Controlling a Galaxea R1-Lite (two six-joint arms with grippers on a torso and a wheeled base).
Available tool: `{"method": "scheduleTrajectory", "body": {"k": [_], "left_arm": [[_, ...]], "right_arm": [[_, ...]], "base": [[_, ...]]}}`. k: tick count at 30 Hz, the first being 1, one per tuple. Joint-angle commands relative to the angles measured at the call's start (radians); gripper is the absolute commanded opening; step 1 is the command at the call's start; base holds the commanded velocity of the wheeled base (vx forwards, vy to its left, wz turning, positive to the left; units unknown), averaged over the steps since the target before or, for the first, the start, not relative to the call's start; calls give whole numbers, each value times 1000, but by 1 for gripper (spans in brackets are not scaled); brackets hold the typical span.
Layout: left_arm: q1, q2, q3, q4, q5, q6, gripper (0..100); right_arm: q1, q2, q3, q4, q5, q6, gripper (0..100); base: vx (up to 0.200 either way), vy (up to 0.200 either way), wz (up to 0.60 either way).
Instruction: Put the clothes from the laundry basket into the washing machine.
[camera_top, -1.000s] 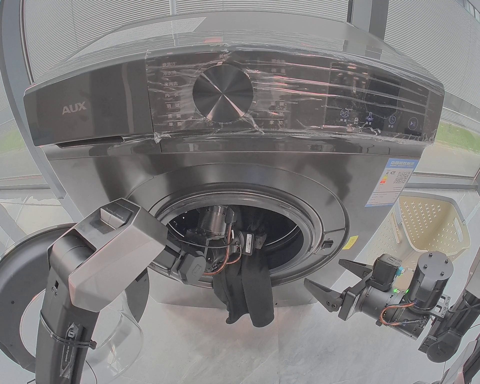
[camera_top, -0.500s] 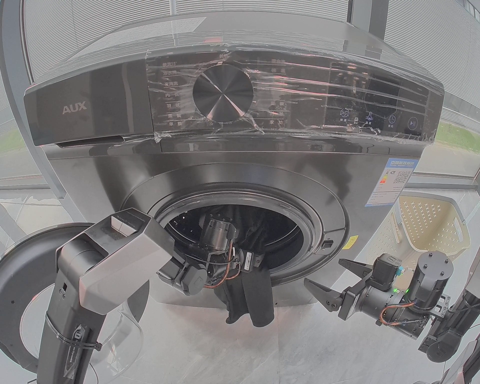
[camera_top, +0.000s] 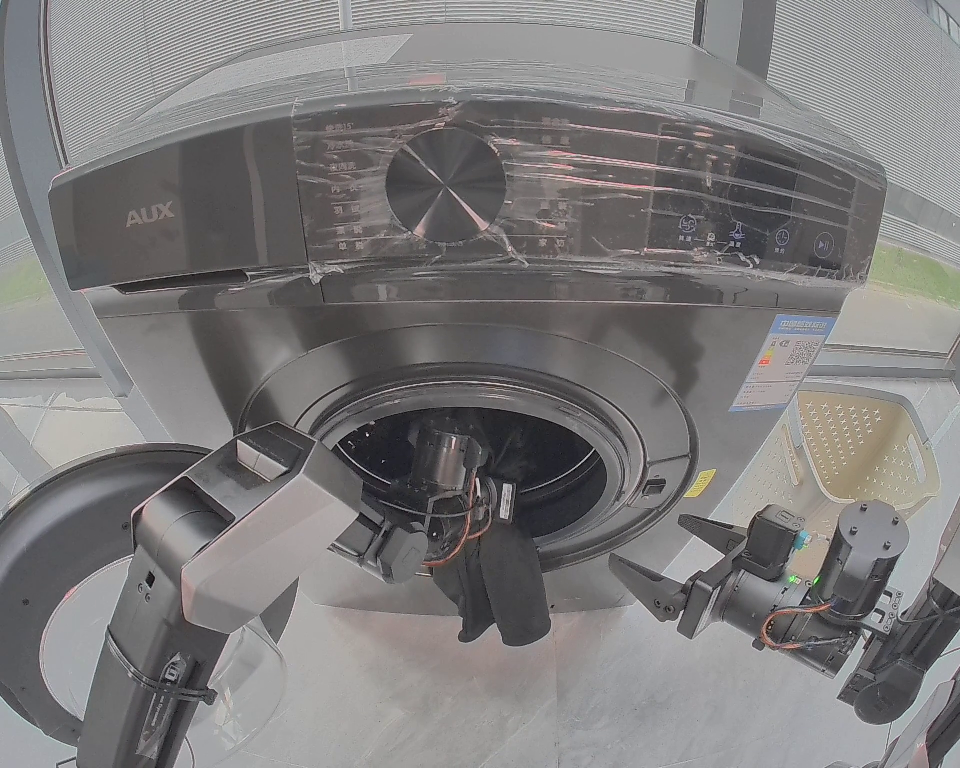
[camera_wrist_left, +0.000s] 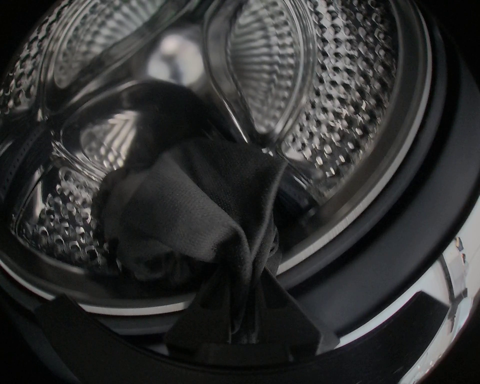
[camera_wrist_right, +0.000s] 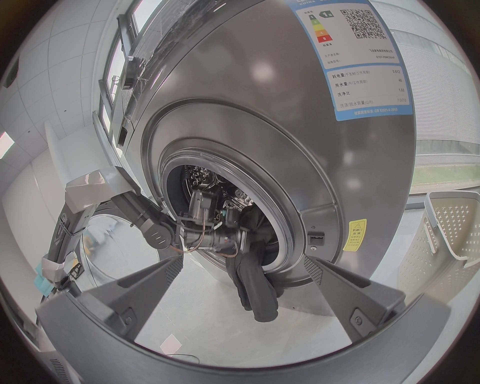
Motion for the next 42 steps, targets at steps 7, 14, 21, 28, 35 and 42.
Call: {"method": "scheduleTrajectory", "body": {"k": [7,14,21,28,35,42], "left_arm": [[55,37,-130,-88,65,-13,0],[50,27,-112,-101,65,-39,100],[-14,-79,72,-56,42,-44,100],[-33,-105,187,-19,-7,-36,100],[-24,-52,180,-18,-9,-16,0],[-20,-21,150,-24,-7,-15,0]], "right_arm": [[-8,-5,-1,0,0,-17,100],[-8,-2,-1,0,0,-15,100],[-10,-3,-1,0,0,-15,100],[-2,-2,-1,0,0,-15,100],[1,0,-1,0,0,-15,100],[0,-3,-1,0,0,-15,100]], "base": [[0,0,0],[0,0,0],[0,0,0],[0,0,0],[0,0,0],[0,0,0]]}}
